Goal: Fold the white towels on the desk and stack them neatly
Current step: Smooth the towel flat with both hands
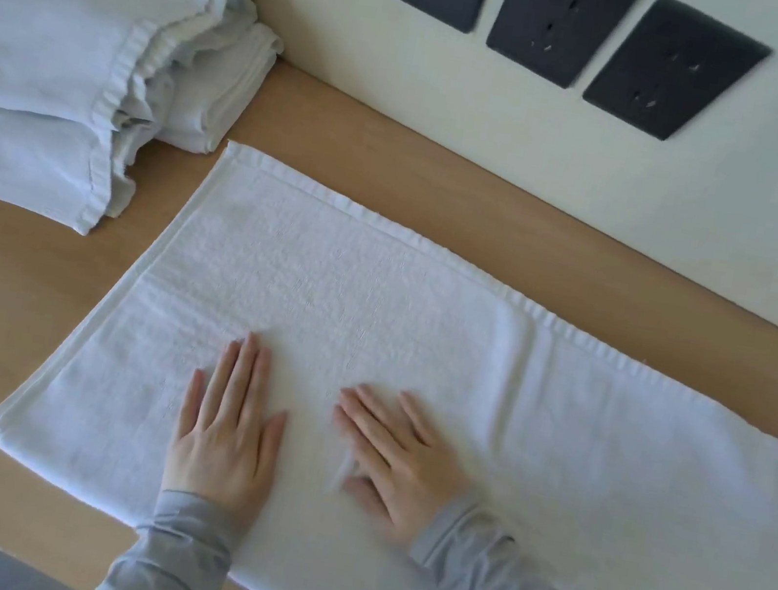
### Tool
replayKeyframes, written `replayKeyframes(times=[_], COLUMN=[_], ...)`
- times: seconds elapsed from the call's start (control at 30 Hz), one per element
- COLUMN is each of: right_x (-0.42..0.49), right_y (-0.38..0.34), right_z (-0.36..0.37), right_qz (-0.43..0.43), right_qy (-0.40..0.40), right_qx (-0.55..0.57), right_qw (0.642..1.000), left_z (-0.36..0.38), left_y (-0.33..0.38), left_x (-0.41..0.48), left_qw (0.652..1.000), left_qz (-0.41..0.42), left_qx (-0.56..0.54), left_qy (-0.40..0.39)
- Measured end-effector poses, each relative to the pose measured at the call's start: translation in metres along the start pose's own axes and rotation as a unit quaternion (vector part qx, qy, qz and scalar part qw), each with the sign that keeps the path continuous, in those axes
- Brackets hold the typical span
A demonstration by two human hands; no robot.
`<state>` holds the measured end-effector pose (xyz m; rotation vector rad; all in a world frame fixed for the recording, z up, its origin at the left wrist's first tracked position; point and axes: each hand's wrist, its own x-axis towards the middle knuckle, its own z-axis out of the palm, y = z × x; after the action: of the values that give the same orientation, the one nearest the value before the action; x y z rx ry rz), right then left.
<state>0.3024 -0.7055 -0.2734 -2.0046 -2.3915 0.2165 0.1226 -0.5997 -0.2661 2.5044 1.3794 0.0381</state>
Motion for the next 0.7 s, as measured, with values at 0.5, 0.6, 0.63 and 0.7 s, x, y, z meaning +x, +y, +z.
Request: replayKeyframes(times=[0.5,0.6,0.63,0.7], right_x=[-0.054,-0.035,-0.028,-0.018], right_y=[0.174,0.102,0.068,-0.002], right_z=[-0.021,-0.032,-0.033,-0.024], right_qz=[0.413,0.400,0.365,0.264], right_qy=[-0.001,0.100,0.131,0.141], right_qx=[0.005,0.061,0.082,0.120], right_qw=[0.911,0.909,0.918,0.947], left_z=[0.011,0.009,0.009,0.008], left_y=[0.002,0.002,0.002,0.003], left_x=[0.002,0.001,0.000,0.000], left_qw=[0.999,0.999,0.999,0.999], left_qz=[-0.009,-0.011,-0.012,-0.012], left_qx=[0.042,0.036,0.035,0.034], left_qy=[0.013,0.019,0.020,0.023])
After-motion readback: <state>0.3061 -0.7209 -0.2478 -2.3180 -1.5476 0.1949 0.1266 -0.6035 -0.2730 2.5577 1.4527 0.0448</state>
